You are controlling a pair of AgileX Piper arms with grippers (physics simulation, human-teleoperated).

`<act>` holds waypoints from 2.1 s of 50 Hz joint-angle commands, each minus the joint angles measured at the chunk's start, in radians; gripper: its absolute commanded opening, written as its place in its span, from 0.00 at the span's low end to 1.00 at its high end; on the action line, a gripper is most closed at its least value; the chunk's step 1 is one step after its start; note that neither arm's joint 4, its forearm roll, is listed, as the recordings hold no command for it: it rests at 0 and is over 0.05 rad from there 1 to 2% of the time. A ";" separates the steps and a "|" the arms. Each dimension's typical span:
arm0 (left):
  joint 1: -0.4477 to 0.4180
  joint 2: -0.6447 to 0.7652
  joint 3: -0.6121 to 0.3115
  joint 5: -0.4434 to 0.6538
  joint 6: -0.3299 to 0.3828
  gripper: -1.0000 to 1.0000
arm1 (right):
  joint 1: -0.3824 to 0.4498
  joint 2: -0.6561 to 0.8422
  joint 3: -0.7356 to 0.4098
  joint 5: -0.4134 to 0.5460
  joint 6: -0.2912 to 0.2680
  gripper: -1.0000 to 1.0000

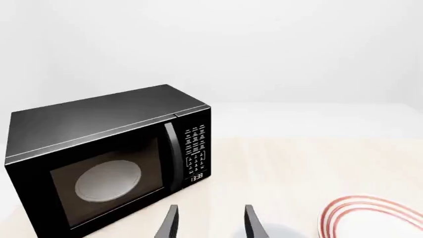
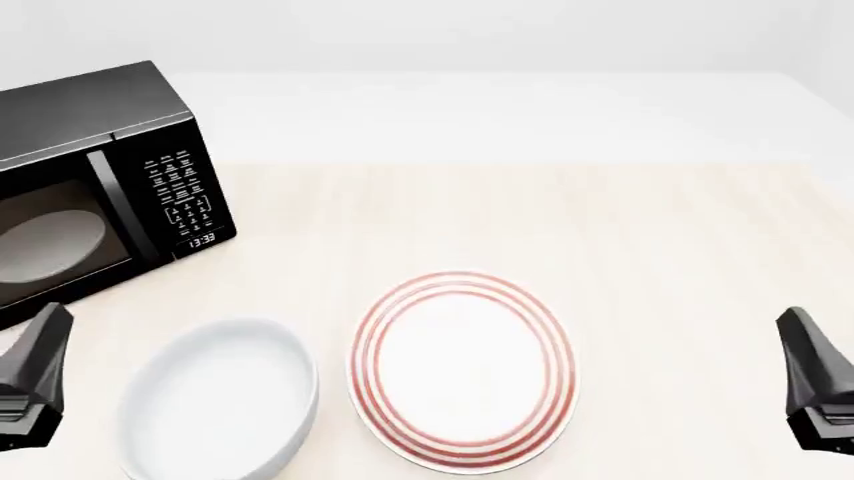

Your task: Open the microwave.

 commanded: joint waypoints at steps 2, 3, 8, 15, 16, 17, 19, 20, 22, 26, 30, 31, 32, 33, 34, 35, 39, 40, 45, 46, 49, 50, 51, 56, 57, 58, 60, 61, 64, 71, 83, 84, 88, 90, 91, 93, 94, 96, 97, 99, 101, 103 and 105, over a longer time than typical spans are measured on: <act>0.015 -0.004 0.008 -0.004 -0.005 1.00 | 0.001 0.005 -0.003 -0.002 -0.003 1.00; 0.014 -0.004 0.015 -0.010 -0.004 1.00 | 0.001 0.005 -0.003 -0.002 -0.003 1.00; 0.028 0.019 -0.044 0.028 0.010 1.00 | 0.001 0.005 -0.003 -0.002 -0.003 1.00; 0.063 0.092 -0.042 -0.012 0.024 1.00 | 0.001 0.004 -0.003 -0.001 -0.003 1.00; 0.063 0.095 -0.022 -0.048 -0.021 1.00 | 0.001 0.005 -0.003 -0.002 -0.003 1.00; 0.063 0.097 -0.021 -0.050 -0.021 1.00 | 0.001 0.005 -0.003 -0.002 -0.003 1.00; 0.039 0.184 -0.061 -0.097 -0.007 1.00 | 0.001 0.005 -0.003 -0.002 -0.003 1.00; 0.038 0.192 -0.065 -0.103 -0.009 1.00 | 0.001 0.005 -0.003 -0.002 -0.003 1.00; 0.032 0.220 -0.073 -0.122 -0.010 1.00 | 0.001 0.005 -0.003 -0.002 -0.003 1.00; 0.040 0.288 -0.084 -0.181 -0.005 1.00 | 0.001 0.005 -0.003 -0.001 -0.003 1.00; 0.047 0.321 -0.090 -0.212 -0.016 1.00 | 0.001 0.004 -0.004 0.000 -0.003 1.00; 0.049 0.330 -0.093 -0.222 -0.021 1.00 | 0.001 0.004 -0.004 0.000 -0.003 1.00; 0.051 0.335 -0.094 -0.226 -0.023 1.00 | 0.001 0.004 -0.004 0.000 -0.003 1.00; 0.052 0.344 -0.094 -0.234 -0.026 1.00 | 0.001 0.004 -0.004 0.000 -0.003 1.00; 0.055 0.364 -0.092 -0.254 -0.029 1.00 | 0.001 0.004 -0.004 0.000 -0.003 1.00; 0.071 0.402 -0.049 -0.330 -0.029 1.00 | 0.001 0.004 -0.004 0.000 -0.003 1.00; 0.089 0.452 -0.092 -0.329 -0.030 1.00 | 0.001 0.004 -0.004 0.000 -0.003 1.00; 0.093 0.494 -0.099 -0.360 -0.032 1.00 | 0.001 0.004 -0.004 0.000 -0.003 1.00; 0.094 0.585 -0.122 -0.421 -0.029 1.00 | 0.001 0.004 -0.004 0.000 -0.003 1.00; 0.093 0.594 -0.126 -0.425 -0.029 1.00 | 0.001 0.005 -0.004 0.000 -0.003 1.00; 0.096 0.646 -0.132 -0.468 -0.030 1.00 | 0.001 0.005 -0.004 -0.001 -0.003 1.00; 0.095 0.654 -0.135 -0.472 -0.029 1.00 | 0.001 0.005 -0.004 -0.001 -0.003 1.00; 0.091 0.687 -0.137 -0.500 -0.028 1.00 | 0.001 0.005 -0.004 -0.001 -0.003 1.00; 0.091 0.770 -0.150 -0.564 -0.037 1.00 | 0.001 0.006 -0.004 -0.002 -0.003 1.00; 0.091 0.779 -0.154 -0.568 -0.039 1.00 | 0.001 0.005 -0.004 -0.002 -0.003 1.00; 0.090 0.797 -0.158 -0.578 -0.038 1.00 | 0.001 0.006 -0.004 -0.002 -0.003 1.00; 0.090 0.821 -0.163 -0.591 -0.038 1.00 | 0.001 0.006 -0.004 -0.002 -0.003 1.00; 0.091 0.831 -0.165 -0.597 -0.039 1.00 | 0.001 0.006 -0.004 -0.002 -0.003 1.00; 0.104 0.887 -0.172 -0.633 -0.042 1.00 | 0.001 0.006 -0.004 -0.002 -0.003 1.00; 0.105 0.971 -0.187 -0.685 -0.043 1.00 | 0.001 0.006 -0.004 -0.002 -0.003 1.00; 0.119 1.088 -0.198 -0.764 -0.050 1.00 | 0.001 0.006 -0.004 -0.002 -0.003 1.00; 0.121 1.090 -0.201 -0.764 -0.051 1.00 | 0.001 0.006 -0.004 -0.002 -0.003 1.00; 0.137 1.115 -0.202 -0.782 -0.048 1.00 | 0.001 0.006 -0.004 -0.002 -0.003 1.00; 0.147 1.125 -0.201 -0.792 -0.052 1.00 | 0.001 0.006 -0.004 -0.002 -0.003 1.00; 0.148 1.129 -0.200 -0.798 -0.052 1.00 | 0.001 0.005 -0.004 -0.002 -0.003 1.00; 0.149 1.137 -0.199 -0.806 -0.051 1.00 | 0.001 0.005 -0.004 -0.002 -0.003 1.00; 0.155 1.141 -0.196 -0.815 -0.051 1.00 | 0.001 0.006 -0.004 -0.002 -0.003 1.00; 0.160 1.150 -0.193 -0.825 -0.054 1.00 | 0.001 0.006 -0.004 -0.002 -0.003 1.00; 0.161 1.155 -0.191 -0.832 -0.054 1.00 | 0.001 0.006 -0.004 -0.002 -0.003 1.00; 0.166 1.167 -0.194 -0.841 -0.055 1.00 | 0.001 0.006 -0.004 -0.002 -0.003 1.00; 0.167 1.183 -0.199 -0.852 -0.054 1.00 | 0.001 0.006 -0.004 -0.002 -0.003 1.00; 0.170 1.211 -0.195 -0.883 -0.059 1.00 | 0.001 0.006 -0.004 -0.002 -0.003 1.00; 0.178 1.235 -0.193 -0.904 -0.057 1.00 | 0.001 0.005 -0.004 -0.002 -0.003 1.00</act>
